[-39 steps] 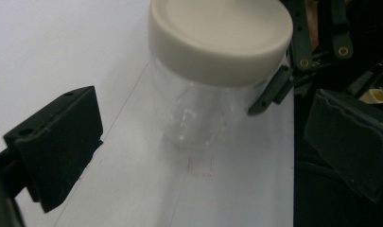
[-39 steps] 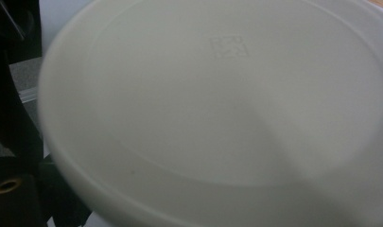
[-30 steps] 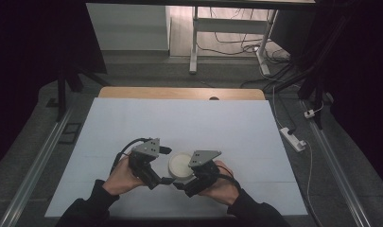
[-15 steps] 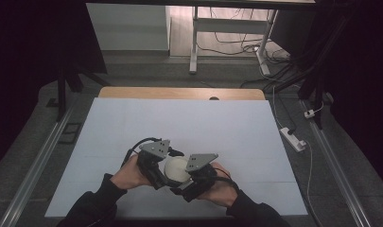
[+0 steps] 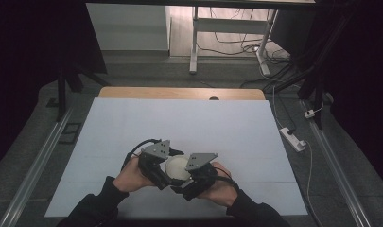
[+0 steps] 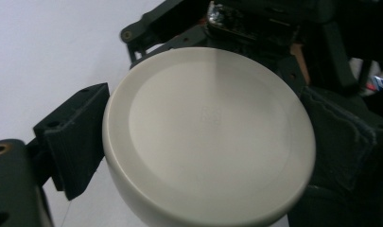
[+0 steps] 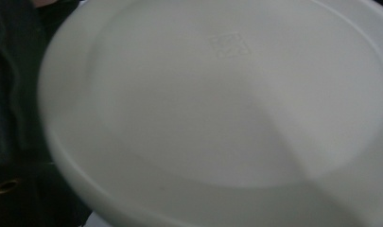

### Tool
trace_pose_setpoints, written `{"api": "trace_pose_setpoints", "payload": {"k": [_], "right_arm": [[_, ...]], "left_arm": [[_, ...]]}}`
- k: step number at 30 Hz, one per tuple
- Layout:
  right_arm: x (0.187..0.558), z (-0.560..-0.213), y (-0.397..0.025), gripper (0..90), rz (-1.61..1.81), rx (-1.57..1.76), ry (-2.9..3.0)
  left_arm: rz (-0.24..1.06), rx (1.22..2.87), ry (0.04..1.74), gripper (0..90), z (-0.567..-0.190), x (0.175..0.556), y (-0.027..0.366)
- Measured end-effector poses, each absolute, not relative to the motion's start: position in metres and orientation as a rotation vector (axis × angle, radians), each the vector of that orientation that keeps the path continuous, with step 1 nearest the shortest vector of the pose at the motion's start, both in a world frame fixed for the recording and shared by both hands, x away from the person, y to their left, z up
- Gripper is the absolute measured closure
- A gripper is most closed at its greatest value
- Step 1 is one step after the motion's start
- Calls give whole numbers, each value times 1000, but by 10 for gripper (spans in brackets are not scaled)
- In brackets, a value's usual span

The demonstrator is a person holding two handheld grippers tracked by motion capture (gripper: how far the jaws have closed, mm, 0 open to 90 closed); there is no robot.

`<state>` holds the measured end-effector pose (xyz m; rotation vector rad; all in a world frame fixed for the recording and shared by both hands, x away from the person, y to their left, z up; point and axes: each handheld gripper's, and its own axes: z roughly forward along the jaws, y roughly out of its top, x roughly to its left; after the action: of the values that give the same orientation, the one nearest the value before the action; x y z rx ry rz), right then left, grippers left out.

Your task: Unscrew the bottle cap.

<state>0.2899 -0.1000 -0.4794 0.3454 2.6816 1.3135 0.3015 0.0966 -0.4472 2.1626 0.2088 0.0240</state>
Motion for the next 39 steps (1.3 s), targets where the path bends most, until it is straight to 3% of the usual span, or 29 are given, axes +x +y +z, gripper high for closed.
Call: {"api": "trace_pose_setpoints", "payload": {"k": [7,12,18,32,39], "right_arm": [[296,-481,-103,63,1275,457,2650],[298,-483,-104,64,1259,486,2650],[299,-482,-105,63,1283,456,2652],[284,-478,-98,63,1388,235,2723],[284,-477,-98,63,1387,236,2723]], "left_arm": [[94,2139,446,79,-449,297,85],[105,2137,502,77,-450,296,82],[57,2168,383,0,-442,301,91],[-101,2207,78,17,-444,303,103],[-55,2199,82,74,-443,299,101]]}}
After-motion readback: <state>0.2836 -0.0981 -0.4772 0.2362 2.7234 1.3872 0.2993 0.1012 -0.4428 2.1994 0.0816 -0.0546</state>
